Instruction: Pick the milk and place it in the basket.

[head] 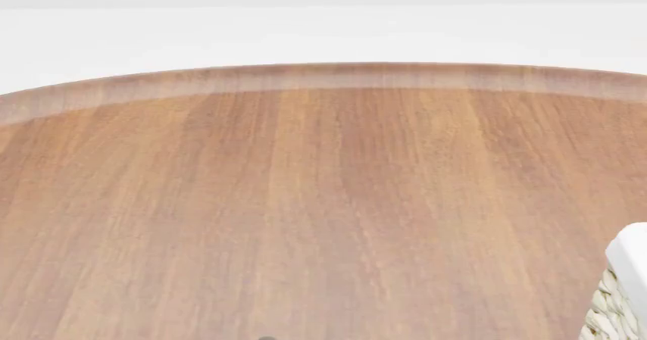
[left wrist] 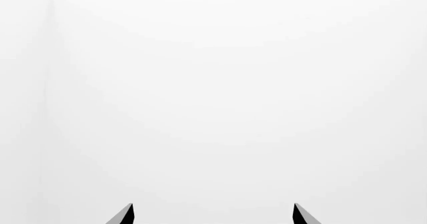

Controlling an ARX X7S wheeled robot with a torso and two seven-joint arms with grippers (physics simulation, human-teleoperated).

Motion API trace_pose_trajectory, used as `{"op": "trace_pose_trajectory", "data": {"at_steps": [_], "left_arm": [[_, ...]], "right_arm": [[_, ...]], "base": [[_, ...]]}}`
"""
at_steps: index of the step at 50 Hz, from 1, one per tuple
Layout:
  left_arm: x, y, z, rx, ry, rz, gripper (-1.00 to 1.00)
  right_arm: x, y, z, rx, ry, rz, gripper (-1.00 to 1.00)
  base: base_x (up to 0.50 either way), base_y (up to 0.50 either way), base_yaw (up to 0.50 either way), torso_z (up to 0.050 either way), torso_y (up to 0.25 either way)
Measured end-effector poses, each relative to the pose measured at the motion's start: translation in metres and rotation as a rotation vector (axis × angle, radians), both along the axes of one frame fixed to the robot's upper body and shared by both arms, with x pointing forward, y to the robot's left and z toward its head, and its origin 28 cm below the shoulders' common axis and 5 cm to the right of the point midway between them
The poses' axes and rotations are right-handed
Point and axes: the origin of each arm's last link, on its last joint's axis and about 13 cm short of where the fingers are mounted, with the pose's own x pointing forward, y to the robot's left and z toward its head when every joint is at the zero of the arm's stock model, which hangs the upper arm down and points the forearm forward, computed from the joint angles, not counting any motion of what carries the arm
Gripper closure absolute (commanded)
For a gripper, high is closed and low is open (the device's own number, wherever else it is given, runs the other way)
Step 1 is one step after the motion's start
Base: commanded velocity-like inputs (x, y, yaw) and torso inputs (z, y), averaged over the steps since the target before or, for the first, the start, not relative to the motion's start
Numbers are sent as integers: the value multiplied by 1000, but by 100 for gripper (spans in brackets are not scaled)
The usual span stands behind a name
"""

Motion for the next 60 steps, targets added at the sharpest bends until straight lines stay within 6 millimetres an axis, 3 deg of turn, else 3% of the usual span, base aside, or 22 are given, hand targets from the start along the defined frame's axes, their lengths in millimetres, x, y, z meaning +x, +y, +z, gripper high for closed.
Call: {"op": "trace_pose_trajectory", "data": {"at_steps": [16,39,60], "left_arm": [[-1,0,1,0,-1,2,-100],[1,0,2,0,-1,2,-100],[1,0,1,-1,0,2,-100]], "right_arm": [[7,-16,56,26,-115,-28,100],[20,-46,181,65,-370,-138,100],[15,-90,246,97,-541,-433,100]], "base": [[0,0,0,0,1],[0,0,0,0,1],[0,0,0,1,1]]}}
